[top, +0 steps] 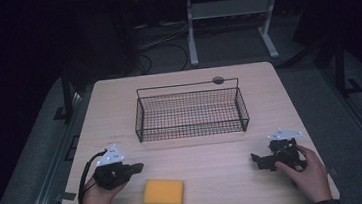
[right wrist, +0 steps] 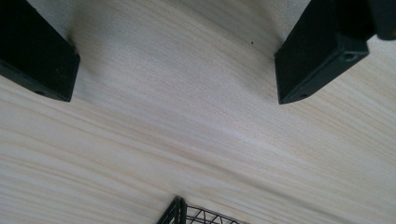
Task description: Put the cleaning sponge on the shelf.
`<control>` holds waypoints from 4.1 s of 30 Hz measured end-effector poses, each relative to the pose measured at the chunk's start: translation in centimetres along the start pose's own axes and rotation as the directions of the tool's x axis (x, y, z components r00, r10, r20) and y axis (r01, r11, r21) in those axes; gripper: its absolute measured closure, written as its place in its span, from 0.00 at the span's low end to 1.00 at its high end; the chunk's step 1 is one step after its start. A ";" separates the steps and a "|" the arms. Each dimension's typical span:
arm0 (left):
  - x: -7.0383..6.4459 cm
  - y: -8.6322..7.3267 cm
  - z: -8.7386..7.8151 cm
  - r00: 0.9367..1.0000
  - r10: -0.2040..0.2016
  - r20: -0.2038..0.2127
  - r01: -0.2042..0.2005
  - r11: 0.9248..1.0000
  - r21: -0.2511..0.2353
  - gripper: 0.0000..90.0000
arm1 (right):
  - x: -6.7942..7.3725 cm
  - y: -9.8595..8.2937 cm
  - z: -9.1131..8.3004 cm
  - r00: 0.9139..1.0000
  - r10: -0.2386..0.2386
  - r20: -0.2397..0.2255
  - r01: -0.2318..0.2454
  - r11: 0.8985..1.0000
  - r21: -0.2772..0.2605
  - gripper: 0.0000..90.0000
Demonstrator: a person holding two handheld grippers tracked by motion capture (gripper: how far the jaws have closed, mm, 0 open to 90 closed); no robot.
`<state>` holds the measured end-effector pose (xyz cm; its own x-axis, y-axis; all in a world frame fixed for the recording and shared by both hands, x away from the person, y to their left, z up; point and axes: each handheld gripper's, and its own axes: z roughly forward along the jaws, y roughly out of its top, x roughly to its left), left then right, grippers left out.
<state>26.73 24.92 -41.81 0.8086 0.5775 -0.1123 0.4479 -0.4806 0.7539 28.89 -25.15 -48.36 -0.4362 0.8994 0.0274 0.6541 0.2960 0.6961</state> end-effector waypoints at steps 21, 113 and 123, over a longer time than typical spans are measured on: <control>-4.7 2.9 4.1 0.968 0.130 0.214 -0.142 0.989 0.043 1.00 | 0.0 0.0 0.0 1.000 -0.001 0.000 0.001 1.000 0.000 0.00; -1.9 4.4 6.5 0.995 0.078 0.060 -0.083 0.993 0.085 1.00 | 0.0 0.0 0.0 1.000 -0.001 0.000 0.001 1.000 0.000 0.00; -4.3 1.4 5.0 0.996 0.065 0.059 -0.071 0.991 0.115 1.00 | 0.0 0.0 0.0 1.000 -0.001 0.000 0.001 1.000 0.000 0.00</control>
<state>25.76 18.50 -43.52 0.8569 0.5054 -0.1011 0.4302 -0.5934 0.6803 28.87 -25.15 -48.35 -0.4365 0.8993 0.0267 0.6538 0.2967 0.6961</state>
